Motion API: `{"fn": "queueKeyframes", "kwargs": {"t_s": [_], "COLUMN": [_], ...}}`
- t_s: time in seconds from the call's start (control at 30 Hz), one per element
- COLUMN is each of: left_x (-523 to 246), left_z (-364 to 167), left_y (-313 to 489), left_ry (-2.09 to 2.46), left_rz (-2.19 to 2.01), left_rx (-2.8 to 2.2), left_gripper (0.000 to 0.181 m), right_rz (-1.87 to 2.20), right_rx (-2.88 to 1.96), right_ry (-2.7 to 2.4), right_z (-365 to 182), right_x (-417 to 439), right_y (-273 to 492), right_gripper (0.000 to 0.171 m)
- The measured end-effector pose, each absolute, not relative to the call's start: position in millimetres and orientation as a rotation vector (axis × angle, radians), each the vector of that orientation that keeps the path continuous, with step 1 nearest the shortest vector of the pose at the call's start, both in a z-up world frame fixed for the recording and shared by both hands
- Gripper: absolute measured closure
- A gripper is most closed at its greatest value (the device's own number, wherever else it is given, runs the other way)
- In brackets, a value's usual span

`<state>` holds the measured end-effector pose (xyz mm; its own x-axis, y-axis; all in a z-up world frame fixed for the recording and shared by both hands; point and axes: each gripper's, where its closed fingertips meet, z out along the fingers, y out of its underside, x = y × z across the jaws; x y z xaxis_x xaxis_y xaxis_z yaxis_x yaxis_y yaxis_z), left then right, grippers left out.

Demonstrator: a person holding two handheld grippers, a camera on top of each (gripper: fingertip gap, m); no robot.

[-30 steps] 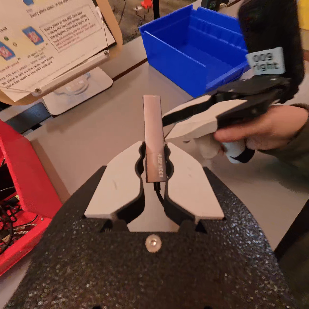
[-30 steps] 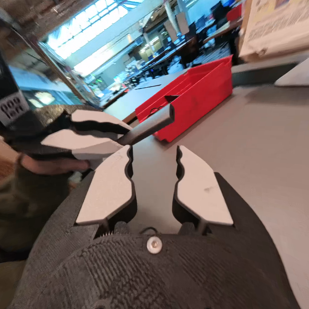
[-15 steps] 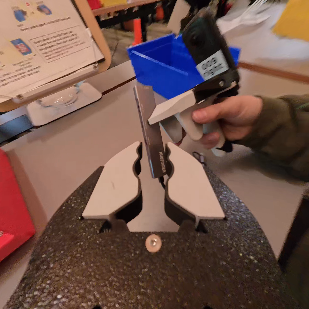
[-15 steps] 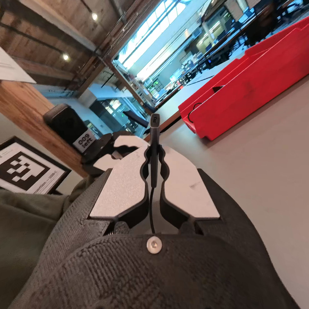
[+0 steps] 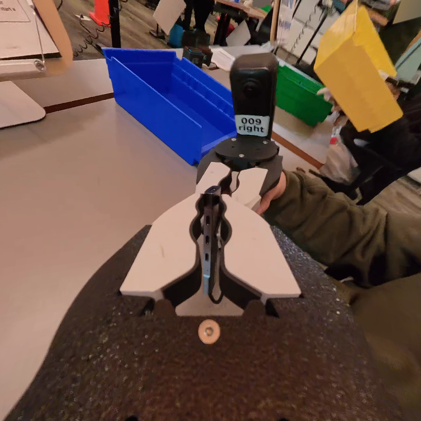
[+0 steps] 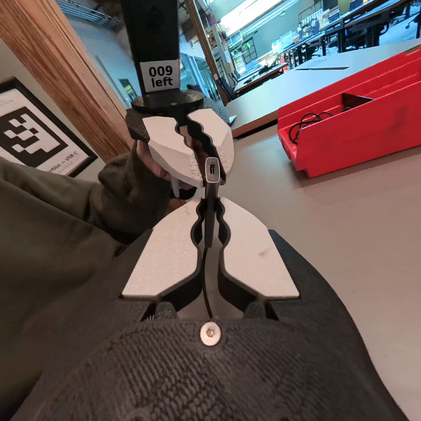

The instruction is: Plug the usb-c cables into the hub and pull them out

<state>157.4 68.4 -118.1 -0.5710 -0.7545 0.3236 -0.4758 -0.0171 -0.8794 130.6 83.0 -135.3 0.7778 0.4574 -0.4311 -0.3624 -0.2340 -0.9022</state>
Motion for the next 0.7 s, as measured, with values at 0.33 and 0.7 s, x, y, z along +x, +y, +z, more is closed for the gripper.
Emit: {"fn": "queueKeyframes", "kwargs": {"t_s": [0.33, 0.7], "left_x": [195, 198], "left_z": [-116, -115], "left_y": [152, 145], "left_ry": [1.117, 0.625], "left_rz": [-2.033, -2.514], "left_rx": [-1.829, -1.951], "left_gripper": [0.173, 0.173], "right_rz": [-0.272, -0.616], "right_rx": [-1.632, -1.514], "right_ry": [-0.117, -0.053], "right_z": [-146, -136], "right_x": [172, 186], "right_y": [107, 93], "right_gripper": [0.098, 0.139]}}
